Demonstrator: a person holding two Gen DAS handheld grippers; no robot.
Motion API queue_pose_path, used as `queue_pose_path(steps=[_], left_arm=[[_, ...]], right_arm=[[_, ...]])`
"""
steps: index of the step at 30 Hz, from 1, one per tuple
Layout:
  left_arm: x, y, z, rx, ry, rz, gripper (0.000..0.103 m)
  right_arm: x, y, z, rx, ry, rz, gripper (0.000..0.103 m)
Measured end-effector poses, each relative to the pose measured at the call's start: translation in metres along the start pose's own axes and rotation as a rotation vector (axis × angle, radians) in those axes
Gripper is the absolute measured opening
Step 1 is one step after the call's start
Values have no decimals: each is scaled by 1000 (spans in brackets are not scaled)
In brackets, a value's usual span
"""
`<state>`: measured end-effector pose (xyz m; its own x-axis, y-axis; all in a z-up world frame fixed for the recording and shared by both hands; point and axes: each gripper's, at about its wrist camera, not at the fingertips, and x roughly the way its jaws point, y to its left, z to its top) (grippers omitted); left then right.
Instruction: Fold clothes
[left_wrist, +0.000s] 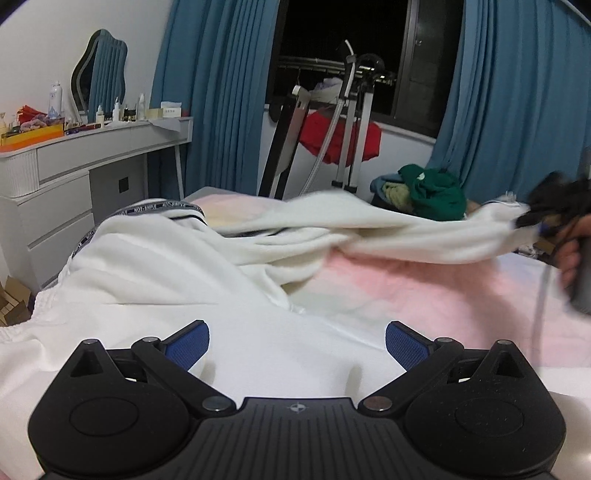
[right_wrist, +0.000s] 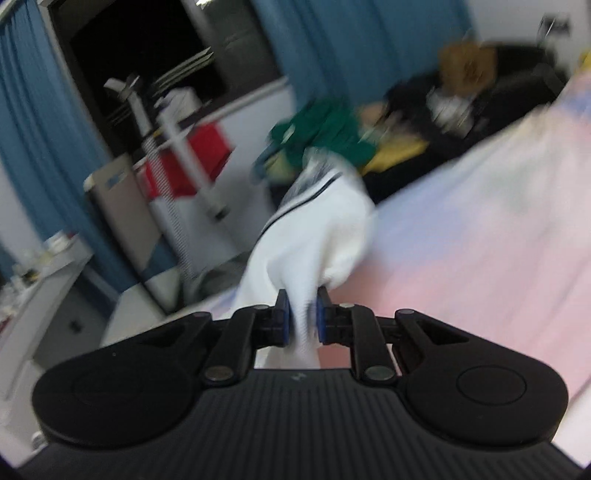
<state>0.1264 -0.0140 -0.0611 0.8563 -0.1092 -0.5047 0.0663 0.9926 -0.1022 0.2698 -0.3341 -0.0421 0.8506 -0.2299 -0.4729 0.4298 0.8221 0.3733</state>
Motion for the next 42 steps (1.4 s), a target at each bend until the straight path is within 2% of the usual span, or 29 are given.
queue_pose_path(steps=[2,5,6,8,10,11,12,18,20,23,24,27,30,31,32,33,36,42], left_arm=[[2,-1,-1,24,15,-10,102],[6,-4,-2,61,42,-24,102],[8,-5,-2,74,50,-29,102],[10,-6,-3,98,68,-39,102],[11,-13,-7,158,66,-42,102],[13,-18,-9,207,61,-51,102],[14,-25,-11,258,59,-57,102],[23,-64,-14,573,-36,-71,102],[33,-69,-19,691,-96,-90,101],[66,-74,-25,825,-103,-29,98],[78,-73,-25,823,-92,-10,97],[110,-63,-21,756,-35,22,97],[128,-55,-16,723,-18,36,97],[132,-54,-14,712,-18,44,97],[137,-52,-12,702,-18,51,97],[141,-50,-10,692,-18,58,97],[143,-49,-9,703,-40,61,97],[133,-54,-4,705,-67,-16,95]], right_arm=[[-7,-18,29,-23,-31,-85,17],[-9,-59,48,20,-10,-184,19],[-9,-74,51,45,3,-196,21],[-9,-107,44,94,31,-157,24],[-17,-134,28,122,13,-176,34],[-20,-147,18,137,0,-189,47],[-23,-159,9,160,-6,-191,51],[-44,-218,-63,500,38,58,61],[-43,-228,-82,566,96,123,64],[-22,-232,-100,622,246,168,63],[-17,-228,-101,617,252,165,63],[-2,-219,-104,602,258,153,62],[18,-219,-95,553,167,105,59],[25,-220,-93,539,136,78,43],[31,-223,-93,545,105,45,19],[36,-225,-92,551,79,23,16],[49,-228,-88,562,25,18,11],[38,-239,-53,568,-106,53,8]])
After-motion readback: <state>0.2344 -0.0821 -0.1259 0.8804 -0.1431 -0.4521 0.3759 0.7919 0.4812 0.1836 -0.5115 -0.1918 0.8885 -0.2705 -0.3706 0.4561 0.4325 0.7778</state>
